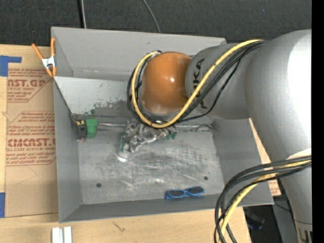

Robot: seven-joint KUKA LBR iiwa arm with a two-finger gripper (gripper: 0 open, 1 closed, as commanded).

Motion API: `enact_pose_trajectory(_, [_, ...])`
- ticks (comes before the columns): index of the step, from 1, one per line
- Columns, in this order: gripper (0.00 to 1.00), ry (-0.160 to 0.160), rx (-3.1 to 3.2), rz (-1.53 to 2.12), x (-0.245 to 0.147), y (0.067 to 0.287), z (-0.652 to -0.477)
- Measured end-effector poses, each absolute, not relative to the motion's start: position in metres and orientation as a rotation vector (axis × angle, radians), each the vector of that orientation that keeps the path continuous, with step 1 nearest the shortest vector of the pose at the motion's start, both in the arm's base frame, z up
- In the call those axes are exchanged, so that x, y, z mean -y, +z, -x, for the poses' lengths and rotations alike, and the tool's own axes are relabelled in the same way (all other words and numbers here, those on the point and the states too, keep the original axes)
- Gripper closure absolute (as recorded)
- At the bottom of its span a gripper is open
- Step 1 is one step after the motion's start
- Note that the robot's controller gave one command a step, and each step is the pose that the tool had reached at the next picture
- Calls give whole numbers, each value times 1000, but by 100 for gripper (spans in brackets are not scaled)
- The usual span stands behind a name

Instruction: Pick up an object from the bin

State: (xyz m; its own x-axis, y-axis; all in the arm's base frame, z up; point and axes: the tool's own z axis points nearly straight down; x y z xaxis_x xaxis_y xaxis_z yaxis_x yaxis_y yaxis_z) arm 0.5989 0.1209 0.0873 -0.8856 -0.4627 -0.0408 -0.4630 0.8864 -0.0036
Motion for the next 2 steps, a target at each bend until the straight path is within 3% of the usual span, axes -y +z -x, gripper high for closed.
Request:
enact_pose_trajectory(1, [100, 11, -2890, 1116, -154, 86, -584])
enact_pose_trajectory(2, [100, 0, -2892, 1196, -176, 233, -589])
